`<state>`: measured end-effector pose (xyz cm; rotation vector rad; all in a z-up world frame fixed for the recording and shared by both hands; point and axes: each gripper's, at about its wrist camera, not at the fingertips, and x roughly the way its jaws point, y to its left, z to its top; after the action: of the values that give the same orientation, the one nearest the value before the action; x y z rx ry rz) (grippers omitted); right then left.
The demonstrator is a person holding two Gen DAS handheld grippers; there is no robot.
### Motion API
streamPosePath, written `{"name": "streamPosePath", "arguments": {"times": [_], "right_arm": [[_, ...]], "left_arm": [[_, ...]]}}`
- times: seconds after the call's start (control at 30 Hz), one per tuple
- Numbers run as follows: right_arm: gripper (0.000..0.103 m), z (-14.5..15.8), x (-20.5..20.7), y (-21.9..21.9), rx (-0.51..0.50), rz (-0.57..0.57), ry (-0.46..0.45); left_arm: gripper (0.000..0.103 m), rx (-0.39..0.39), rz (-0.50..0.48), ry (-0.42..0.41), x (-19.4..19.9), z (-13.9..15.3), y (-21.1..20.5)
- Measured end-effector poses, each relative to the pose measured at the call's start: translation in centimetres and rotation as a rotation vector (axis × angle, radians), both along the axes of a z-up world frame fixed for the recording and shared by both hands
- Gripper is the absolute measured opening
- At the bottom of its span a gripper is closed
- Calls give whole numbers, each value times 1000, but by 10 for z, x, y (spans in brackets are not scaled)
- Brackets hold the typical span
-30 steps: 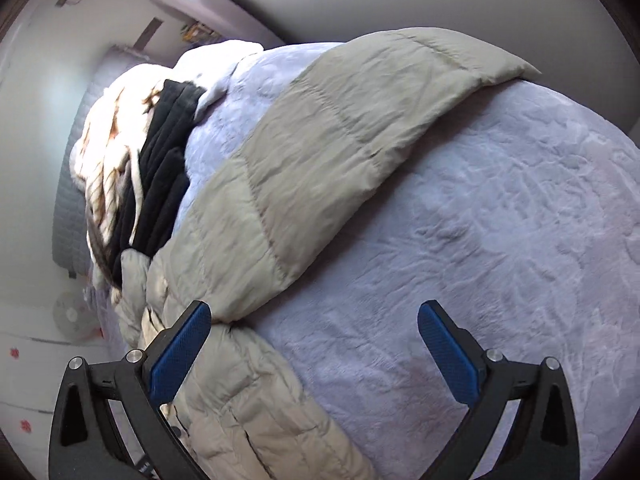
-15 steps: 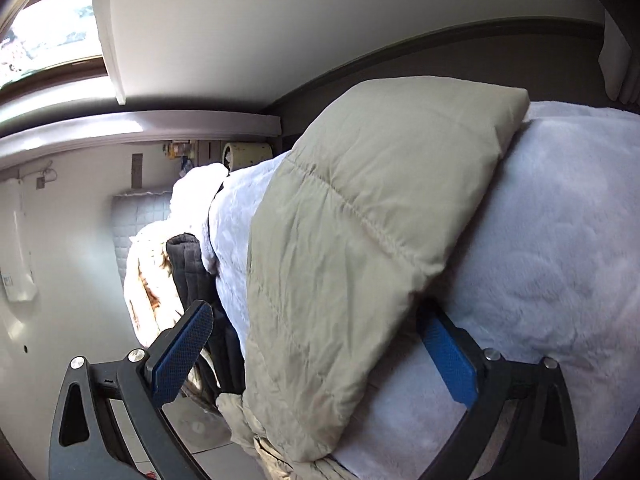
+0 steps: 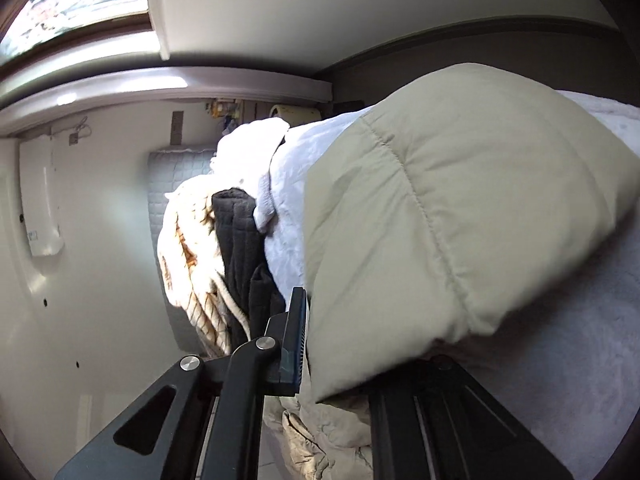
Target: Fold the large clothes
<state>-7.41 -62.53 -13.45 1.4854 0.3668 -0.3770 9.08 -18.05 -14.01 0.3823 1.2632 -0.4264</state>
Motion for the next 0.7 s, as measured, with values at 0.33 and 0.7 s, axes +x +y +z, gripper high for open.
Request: {"name": "streamPosePath", "arguments": {"times": [0.33,0.7], "right_arm": [[11,78,134,112,-344,368,16],[11,34,244,282,-600,781,203]], "left_arm": [[103,-19,24,-30,18,8,34],[103,-31,138,-66,55,10,118]]}}
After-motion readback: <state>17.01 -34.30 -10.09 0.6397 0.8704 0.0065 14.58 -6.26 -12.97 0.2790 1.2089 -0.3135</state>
